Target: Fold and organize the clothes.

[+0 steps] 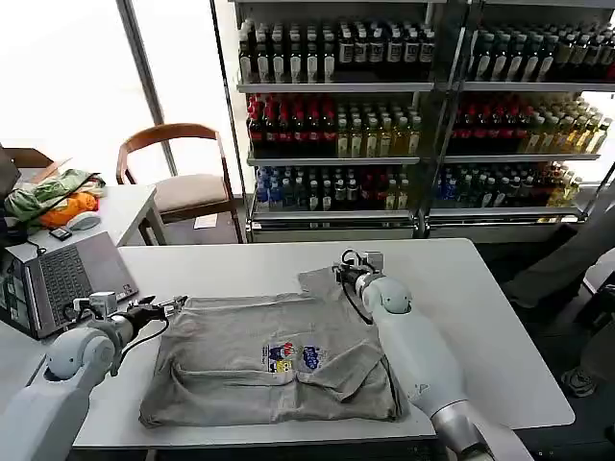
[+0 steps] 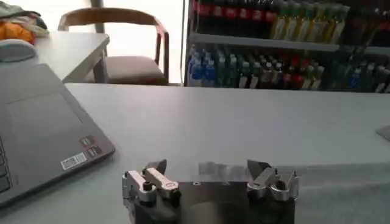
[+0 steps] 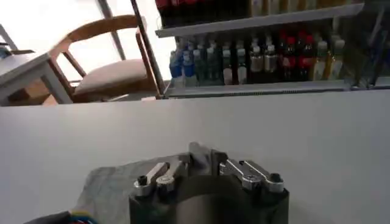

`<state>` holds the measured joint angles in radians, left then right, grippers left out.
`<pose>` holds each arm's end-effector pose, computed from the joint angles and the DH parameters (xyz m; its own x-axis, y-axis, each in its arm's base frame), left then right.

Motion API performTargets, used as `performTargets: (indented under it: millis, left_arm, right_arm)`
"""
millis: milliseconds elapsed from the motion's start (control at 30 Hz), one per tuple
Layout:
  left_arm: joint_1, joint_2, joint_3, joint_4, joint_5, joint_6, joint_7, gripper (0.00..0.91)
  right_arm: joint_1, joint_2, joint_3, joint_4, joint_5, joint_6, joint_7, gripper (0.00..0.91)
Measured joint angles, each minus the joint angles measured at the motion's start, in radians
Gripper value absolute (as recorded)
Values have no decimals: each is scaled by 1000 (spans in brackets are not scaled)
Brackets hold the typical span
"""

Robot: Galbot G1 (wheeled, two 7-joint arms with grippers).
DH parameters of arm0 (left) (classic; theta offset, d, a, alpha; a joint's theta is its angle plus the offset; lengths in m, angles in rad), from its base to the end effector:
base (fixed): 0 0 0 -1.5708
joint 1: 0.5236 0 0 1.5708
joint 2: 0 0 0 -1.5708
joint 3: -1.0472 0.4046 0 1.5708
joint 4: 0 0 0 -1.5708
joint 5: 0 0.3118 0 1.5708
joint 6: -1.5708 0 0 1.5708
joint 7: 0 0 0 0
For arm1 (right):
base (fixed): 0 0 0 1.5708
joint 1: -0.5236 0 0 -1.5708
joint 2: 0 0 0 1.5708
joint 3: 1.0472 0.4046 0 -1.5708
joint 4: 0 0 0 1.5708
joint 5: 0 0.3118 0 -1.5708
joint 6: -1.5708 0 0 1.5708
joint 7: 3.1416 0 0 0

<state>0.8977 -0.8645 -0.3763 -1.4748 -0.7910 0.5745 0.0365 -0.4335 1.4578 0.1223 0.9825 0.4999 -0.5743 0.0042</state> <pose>0.3572 0.2473 -0.3104 -0.8236 0.1172 0.5549 0.0775 0.9925 -0.0946 0.5323 0.0355 -0.3410 -0.7645 -0.3053 0.5677 -0.2458 0.9523 0.1811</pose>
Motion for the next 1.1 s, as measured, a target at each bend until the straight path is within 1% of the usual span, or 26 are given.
performTargets:
  millis: [267, 300, 333, 367, 433, 467, 500, 633, 667, 700, 733, 767, 1100]
  left_arm:
    - [-38, -17, 35, 46, 10, -5, 8, 907]
    - [-42, -19, 38, 51, 11, -5, 9, 836]
    - [-46, -20, 41, 57, 12, -5, 11, 806]
    - [-49, -22, 43, 63, 13, -6, 13, 665]
    - [-54, -24, 46, 73, 14, -7, 16, 534]
    - [-57, -25, 48, 79, 15, -9, 17, 534]
    - [-59, -26, 50, 84, 17, -11, 19, 484]
    - [-63, -31, 55, 102, 21, -15, 24, 453]
    - [-63, -32, 55, 105, 22, -16, 25, 403]
    - [-64, -33, 56, 109, 23, -17, 27, 322]
    - [-65, -34, 56, 113, 24, -18, 29, 40]
    - [-65, -36, 56, 116, 25, -19, 30, 0]
    - [-59, -36, 65, 117, 25, -26, 47, 0]
  right_arm:
    - [3, -1, -2, -2, 5, -2, -1, 0]
    - [4, -2, -2, -2, 5, -2, -1, 0]
    - [4, -2, -2, -2, 5, -2, -1, 0]
    - [4, -2, -2, -2, 5, -2, -1, 0]
    - [4, -3, -3, -1, 6, -2, -1, 0]
    - [4, -3, -3, 0, 6, -2, -1, 0]
    - [4, -3, -4, 1, 6, -2, 0, 0]
    - [4, -3, -6, 7, 7, -3, 0, 0]
    - [3, -3, -7, 8, 7, -4, 0, 0]
    - [2, -4, -7, 10, 7, -4, 0, 0]
    - [2, -5, -7, 11, 7, -4, 0, 0]
    - [2, -6, -8, 12, 7, -4, 0, 0]
    - [-1, -11, -9, 18, 8, -4, 0, 0]
